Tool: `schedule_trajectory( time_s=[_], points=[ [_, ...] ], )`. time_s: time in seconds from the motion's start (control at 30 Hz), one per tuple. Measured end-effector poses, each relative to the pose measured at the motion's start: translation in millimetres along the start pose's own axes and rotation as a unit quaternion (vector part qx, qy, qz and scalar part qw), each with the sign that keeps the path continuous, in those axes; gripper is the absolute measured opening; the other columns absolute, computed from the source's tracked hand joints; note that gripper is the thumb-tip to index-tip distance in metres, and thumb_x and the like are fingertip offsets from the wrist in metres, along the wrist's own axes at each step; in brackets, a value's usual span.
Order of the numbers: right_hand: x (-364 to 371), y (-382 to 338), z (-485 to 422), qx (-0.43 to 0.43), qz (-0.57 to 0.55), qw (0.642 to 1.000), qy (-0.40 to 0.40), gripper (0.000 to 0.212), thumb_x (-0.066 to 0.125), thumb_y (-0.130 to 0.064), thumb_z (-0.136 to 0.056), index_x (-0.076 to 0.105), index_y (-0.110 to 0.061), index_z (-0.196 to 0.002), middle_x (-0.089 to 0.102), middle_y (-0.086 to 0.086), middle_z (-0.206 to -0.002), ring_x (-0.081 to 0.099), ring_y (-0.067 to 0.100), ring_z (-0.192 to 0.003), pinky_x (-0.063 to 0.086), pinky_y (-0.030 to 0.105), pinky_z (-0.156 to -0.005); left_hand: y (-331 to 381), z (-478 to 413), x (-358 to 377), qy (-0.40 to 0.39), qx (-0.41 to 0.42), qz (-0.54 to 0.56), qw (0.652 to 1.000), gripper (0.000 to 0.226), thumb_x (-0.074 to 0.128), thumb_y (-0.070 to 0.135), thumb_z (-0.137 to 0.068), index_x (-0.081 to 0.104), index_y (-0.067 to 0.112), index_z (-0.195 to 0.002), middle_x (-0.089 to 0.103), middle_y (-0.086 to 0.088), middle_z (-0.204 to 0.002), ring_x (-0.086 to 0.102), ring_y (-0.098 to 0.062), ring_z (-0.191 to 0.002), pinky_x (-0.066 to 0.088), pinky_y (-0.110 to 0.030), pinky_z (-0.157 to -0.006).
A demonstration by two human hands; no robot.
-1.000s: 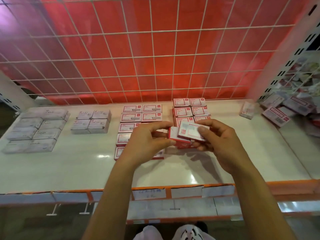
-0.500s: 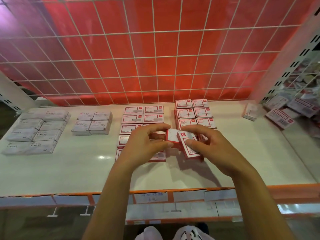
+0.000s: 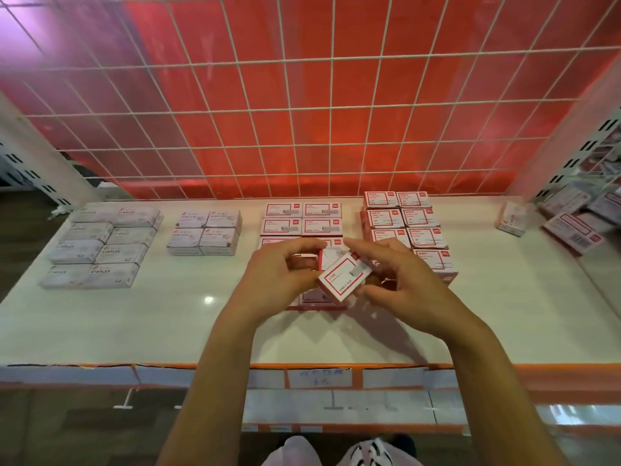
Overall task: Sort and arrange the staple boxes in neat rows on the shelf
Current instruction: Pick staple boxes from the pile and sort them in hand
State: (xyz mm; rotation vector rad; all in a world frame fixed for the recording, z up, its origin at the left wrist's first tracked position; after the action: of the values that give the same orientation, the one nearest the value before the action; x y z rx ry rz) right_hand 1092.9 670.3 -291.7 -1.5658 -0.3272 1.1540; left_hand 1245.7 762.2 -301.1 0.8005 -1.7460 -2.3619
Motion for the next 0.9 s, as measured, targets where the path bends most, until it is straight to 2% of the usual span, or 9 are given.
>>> schedule_trajectory(
  time_s=[0.13, 0.23, 0.4, 0.47, 0.53, 0.6, 0.7, 0.9],
  points=[
    [9, -7, -3, -0.024, 0.065, 0.997, 0.016, 0.054, 0.073, -0.014, -0.08, 0.049, -0.046, -0.117, 0.047, -0.021, -0.1, 0.054, -0.008, -0.084, 0.044, 0.004, -0.062, -8, 4, -12, 0.003, 0.004, -0.013, 1.0, 0.038, 0.071, 0.004, -0.082, 0.067, 0.024, -0.114, 0.07, 0.008, -0.11, 0.069, -0.009, -0.094, 0.059, -0.027, -0.076],
    [13, -7, -5, -0.018, 0.068, 0.996, 0.063, 0.048, 0.076, -0.014, -0.076, 0.055, -0.038, -0.112, 0.052, -0.014, -0.103, 0.057, 0.004, -0.079, 0.044, 0.006, -0.059, -13, 7, -22, 0.013, 0.002, -0.009, 1.0, 0.04, 0.073, 0.006, -0.08, 0.066, 0.025, -0.114, 0.07, 0.009, -0.108, 0.069, -0.009, -0.095, 0.059, -0.026, -0.076],
    [12, 2, -10, 0.023, 0.116, 0.982, 0.149, 0.047, 0.077, -0.019, -0.076, 0.058, -0.026, -0.118, 0.054, -0.004, -0.106, 0.053, 0.004, -0.076, 0.042, 0.003, -0.057, -23, 10, -46, 0.089, -0.014, 0.009, 0.996, 0.046, 0.078, 0.009, -0.075, 0.064, 0.026, -0.115, 0.07, 0.007, -0.11, 0.069, -0.01, -0.095, 0.057, -0.037, -0.086],
    [17, 4, -12, 0.044, 0.14, 0.976, 0.162, 0.05, 0.076, -0.021, -0.077, 0.057, -0.024, -0.122, 0.053, -0.002, -0.109, 0.052, 0.008, -0.085, 0.044, 0.007, -0.067, -27, 11, -53, 0.111, -0.02, 0.012, 0.994, 0.046, 0.078, 0.01, -0.075, 0.065, 0.025, -0.116, 0.071, 0.007, -0.109, 0.068, -0.011, -0.096, 0.056, -0.04, -0.088],
    [23, 6, -15, 0.062, 0.149, 0.971, 0.174, 0.051, 0.077, -0.022, -0.077, 0.057, -0.024, -0.124, 0.054, 0.003, -0.113, 0.054, 0.014, -0.091, 0.049, 0.024, -0.08, -30, 12, -59, 0.122, -0.02, 0.006, 0.992, 0.046, 0.078, 0.011, -0.075, 0.065, 0.026, -0.117, 0.07, 0.008, -0.11, 0.068, -0.011, -0.098, 0.055, -0.042, -0.09],
    [31, 7, -17, 0.073, 0.156, 0.969, 0.18, 0.052, 0.078, -0.024, -0.076, 0.057, -0.026, -0.123, 0.053, 0.003, -0.114, 0.056, 0.017, -0.096, 0.05, 0.032, -0.086, -30, 14, -65, 0.132, -0.015, 0.009, 0.991, 0.042, 0.078, 0.01, -0.075, 0.065, 0.03, -0.11, 0.071, 0.01, -0.108, 0.067, -0.009, -0.098, 0.054, -0.041, -0.092],
    [40, 7, -21, 0.078, 0.172, 0.966, 0.179, 0.052, 0.078, -0.028, -0.075, 0.057, -0.025, -0.123, 0.052, 0.0, -0.113, 0.053, 0.016, -0.095, 0.047, 0.029, -0.084, -30, 16, -71, 0.138, -0.01, 0.004, 0.99, 0.042, 0.078, 0.011, -0.075, 0.063, 0.036, -0.105, 0.07, 0.012, -0.107, 0.066, -0.006, -0.098, 0.053, -0.04, -0.093],
    [50, 9, -26, 0.097, 0.18, 0.962, 0.179, 0.051, 0.076, -0.031, -0.077, 0.056, -0.023, -0.123, 0.054, 0.005, -0.122, 0.055, 0.021, -0.104, 0.049, 0.036, -0.089, -34, 16, -78, 0.13, -0.01, 0.005, 0.992, 0.043, 0.078, 0.013, -0.076, 0.064, 0.032, -0.112, 0.07, 0.012, -0.109, 0.066, -0.005, -0.098, 0.053, -0.039, -0.093]
  ],
)
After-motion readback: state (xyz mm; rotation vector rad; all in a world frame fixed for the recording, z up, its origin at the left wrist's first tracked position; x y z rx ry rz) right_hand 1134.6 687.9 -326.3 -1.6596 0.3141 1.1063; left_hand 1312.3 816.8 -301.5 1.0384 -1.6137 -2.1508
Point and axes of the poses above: each hand's wrist, its own z-axis away from the middle knuckle, its own x-axis out of the palm, y = z × x, the point moved 4 cm from there along -z, towards the middle knuckle
